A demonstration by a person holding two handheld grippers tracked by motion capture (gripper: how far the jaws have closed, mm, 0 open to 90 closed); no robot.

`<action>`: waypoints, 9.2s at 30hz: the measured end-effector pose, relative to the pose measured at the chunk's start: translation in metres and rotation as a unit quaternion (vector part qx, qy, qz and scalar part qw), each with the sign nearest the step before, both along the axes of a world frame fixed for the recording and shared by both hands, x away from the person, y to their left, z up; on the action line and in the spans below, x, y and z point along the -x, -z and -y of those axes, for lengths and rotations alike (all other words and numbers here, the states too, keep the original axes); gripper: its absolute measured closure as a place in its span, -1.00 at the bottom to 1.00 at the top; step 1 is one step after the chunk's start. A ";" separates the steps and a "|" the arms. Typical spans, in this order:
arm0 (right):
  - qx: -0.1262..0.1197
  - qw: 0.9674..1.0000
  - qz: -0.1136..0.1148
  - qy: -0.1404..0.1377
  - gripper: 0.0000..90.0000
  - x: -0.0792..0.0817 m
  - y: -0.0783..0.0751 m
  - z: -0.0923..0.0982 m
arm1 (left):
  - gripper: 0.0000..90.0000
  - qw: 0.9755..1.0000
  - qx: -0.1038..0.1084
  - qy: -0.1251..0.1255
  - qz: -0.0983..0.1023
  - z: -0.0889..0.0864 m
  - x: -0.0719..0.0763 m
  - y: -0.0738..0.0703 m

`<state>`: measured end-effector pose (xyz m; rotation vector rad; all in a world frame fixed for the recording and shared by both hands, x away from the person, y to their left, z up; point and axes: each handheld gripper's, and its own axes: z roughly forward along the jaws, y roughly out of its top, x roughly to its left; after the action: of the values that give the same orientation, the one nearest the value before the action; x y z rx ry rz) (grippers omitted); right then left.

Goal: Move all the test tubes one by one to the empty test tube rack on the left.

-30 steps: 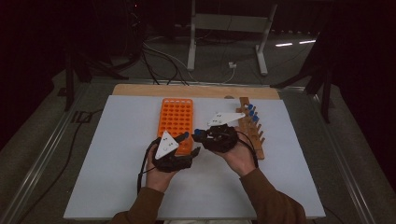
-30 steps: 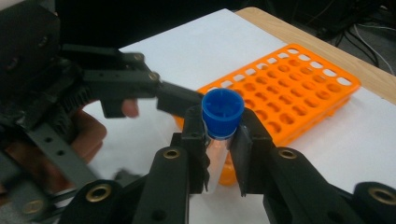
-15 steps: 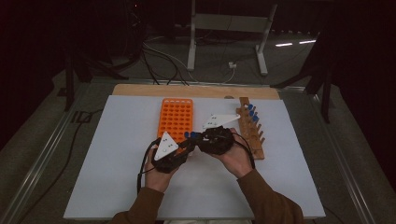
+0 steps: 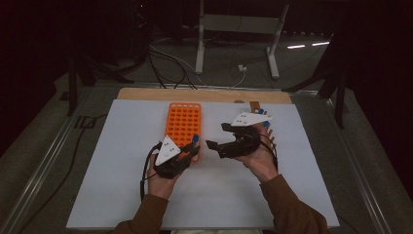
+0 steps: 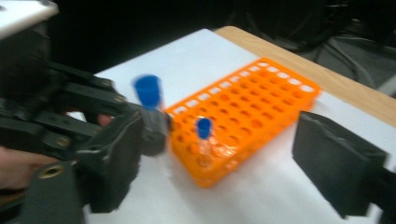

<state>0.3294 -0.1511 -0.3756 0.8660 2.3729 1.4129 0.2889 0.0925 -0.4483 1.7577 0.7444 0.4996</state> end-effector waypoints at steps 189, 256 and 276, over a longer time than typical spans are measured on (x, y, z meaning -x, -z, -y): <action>0.075 0.967 -0.023 0.244 0.71 -0.062 0.054 0.124 | -0.99 0.990 -0.011 -0.132 -0.056 -0.070 -0.004 0.030; 0.063 0.982 0.014 0.179 0.71 -0.044 0.001 0.097 | -0.98 0.990 -0.012 -0.133 -0.049 -0.069 -0.004 0.030; 0.060 0.991 0.015 0.121 0.71 -0.032 0.000 0.062 | -0.98 0.990 -0.008 -0.136 -0.036 -0.063 -0.002 0.026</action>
<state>0.3614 -0.2136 -0.3754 1.0503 2.2150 1.1685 0.2910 0.1557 -0.4740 1.7048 1.0413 0.6294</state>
